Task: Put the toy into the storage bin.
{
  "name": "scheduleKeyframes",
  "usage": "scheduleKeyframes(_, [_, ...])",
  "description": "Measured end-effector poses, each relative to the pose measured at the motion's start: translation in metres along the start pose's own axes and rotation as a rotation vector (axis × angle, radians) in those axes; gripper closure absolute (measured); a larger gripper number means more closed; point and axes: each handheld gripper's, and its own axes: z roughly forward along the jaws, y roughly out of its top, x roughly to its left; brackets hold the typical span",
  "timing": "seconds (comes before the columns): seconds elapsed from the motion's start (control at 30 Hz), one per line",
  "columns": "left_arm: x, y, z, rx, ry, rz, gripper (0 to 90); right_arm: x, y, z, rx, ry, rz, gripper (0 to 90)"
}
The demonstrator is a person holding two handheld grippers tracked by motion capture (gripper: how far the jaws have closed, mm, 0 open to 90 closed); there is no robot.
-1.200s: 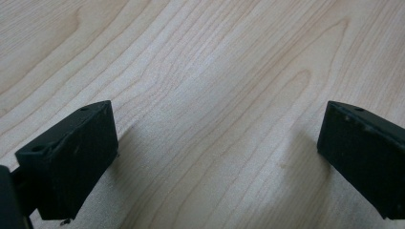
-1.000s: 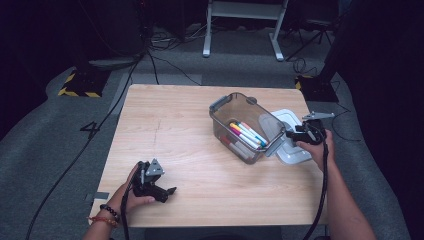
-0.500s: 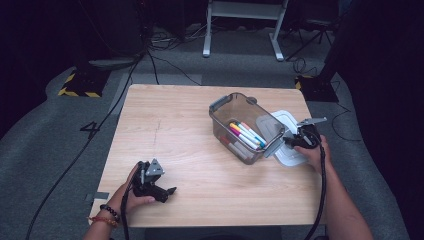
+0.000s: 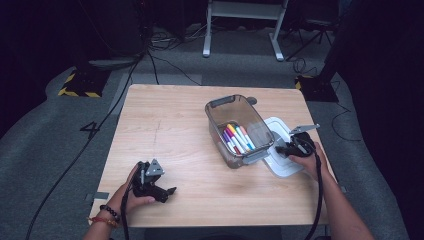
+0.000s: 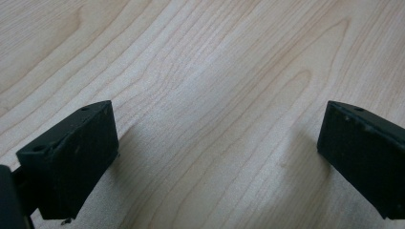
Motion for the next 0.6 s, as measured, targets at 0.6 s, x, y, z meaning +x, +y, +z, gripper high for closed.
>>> scheduleKeyframes(0.6, [0.0007, 0.0004, 0.0004, 0.001, -0.008, 0.002, 0.4, -0.0037, 0.0071, -0.0038, -0.06, -0.099, -0.014, 67.2])
